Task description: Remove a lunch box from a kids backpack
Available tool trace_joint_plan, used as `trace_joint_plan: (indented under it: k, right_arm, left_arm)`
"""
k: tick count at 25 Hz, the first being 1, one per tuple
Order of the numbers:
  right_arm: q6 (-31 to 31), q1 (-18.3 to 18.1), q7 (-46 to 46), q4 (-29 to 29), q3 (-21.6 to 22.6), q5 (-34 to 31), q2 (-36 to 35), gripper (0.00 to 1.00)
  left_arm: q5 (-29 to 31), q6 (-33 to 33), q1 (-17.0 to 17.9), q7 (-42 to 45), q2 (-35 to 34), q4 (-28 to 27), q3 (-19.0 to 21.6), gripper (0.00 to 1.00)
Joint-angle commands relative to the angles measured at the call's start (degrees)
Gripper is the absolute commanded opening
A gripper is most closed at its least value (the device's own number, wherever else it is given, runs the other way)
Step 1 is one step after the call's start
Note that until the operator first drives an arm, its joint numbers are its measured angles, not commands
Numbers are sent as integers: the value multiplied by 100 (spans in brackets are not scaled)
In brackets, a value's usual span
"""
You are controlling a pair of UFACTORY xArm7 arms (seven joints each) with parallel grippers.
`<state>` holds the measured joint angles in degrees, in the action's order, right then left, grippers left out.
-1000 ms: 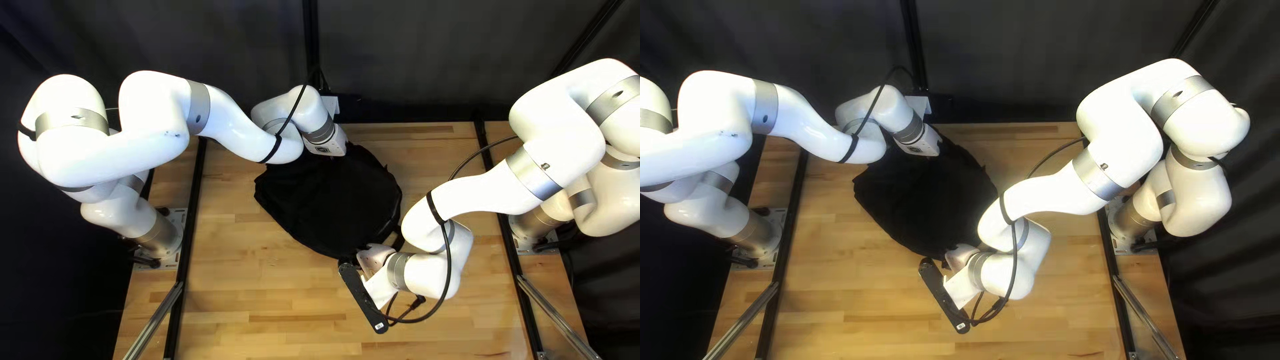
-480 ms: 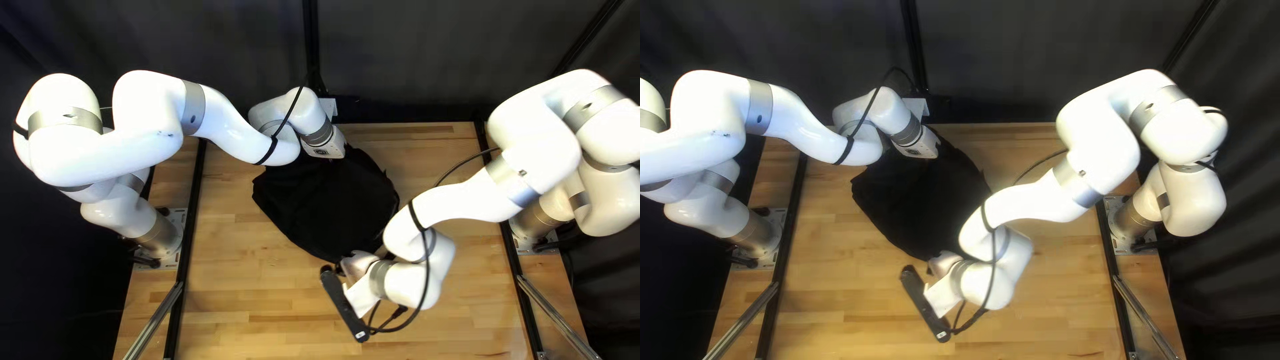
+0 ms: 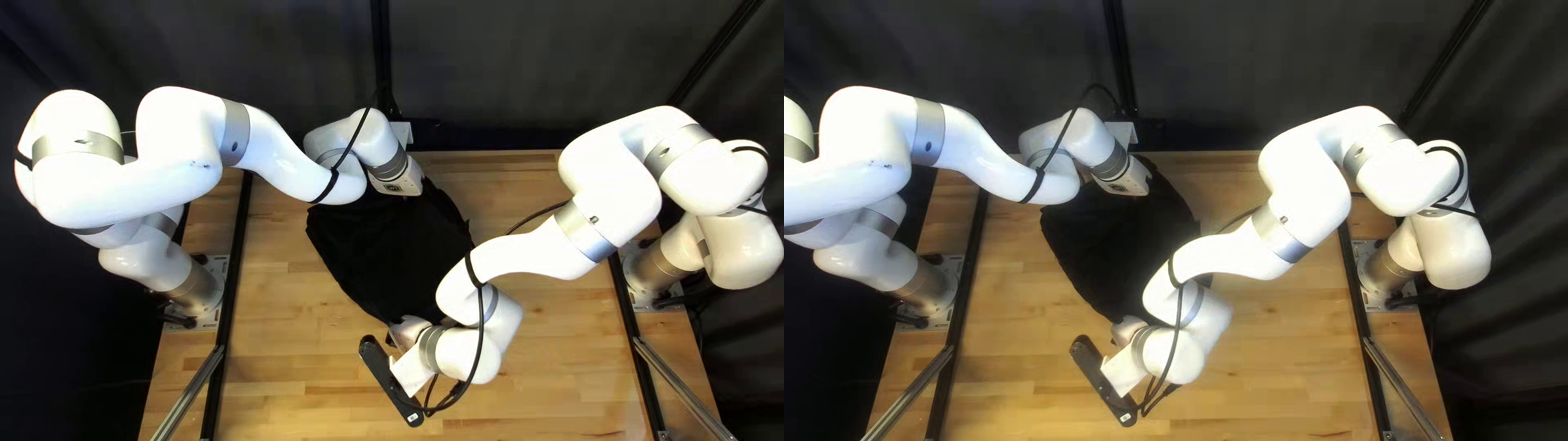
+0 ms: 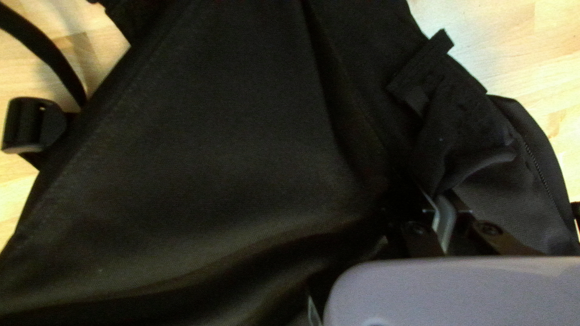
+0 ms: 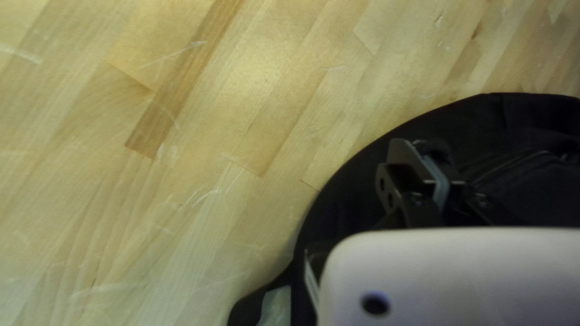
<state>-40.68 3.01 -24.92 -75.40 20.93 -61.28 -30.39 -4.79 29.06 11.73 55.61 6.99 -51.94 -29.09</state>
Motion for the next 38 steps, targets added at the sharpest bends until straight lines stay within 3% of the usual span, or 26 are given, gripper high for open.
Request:
trace_joint_plan:
  k: [1,10,22,23,24,25,26,31,38]
  right_arm:
    - [-111,30,14,-127,15,64,0,0]
    - [-524,219,-286,-964,-160,122,-574,0]
    - [-683,345,-492,-1059,-181,92,-562,2]
    - [-674,352,-464,-1076,-183,62,-559,20]
    - [-669,356,-447,-1082,-185,44,-557,53]
    - [-643,352,-388,-1095,-184,8,-550,69]
    - [-626,349,-330,-1108,-177,-11,-542,100]
    - [-679,370,117,-1160,-97,-47,-394,100]
    - [-1145,319,931,-667,165,299,428,100]
  left_arm:
    - [0,4,0,27,-22,8,-7,0]
    - [-20,-31,22,54,-44,36,15,0]
    - [21,-99,45,60,-122,142,21,0]
    - [32,-101,48,66,-127,149,20,0]
    - [38,-103,50,71,-127,151,20,0]
    - [41,-106,52,74,-127,153,21,0]
    - [36,-106,51,69,-126,152,22,0]
    - [50,-122,57,70,-143,173,23,0]
    - [67,-184,57,65,-147,223,21,0]
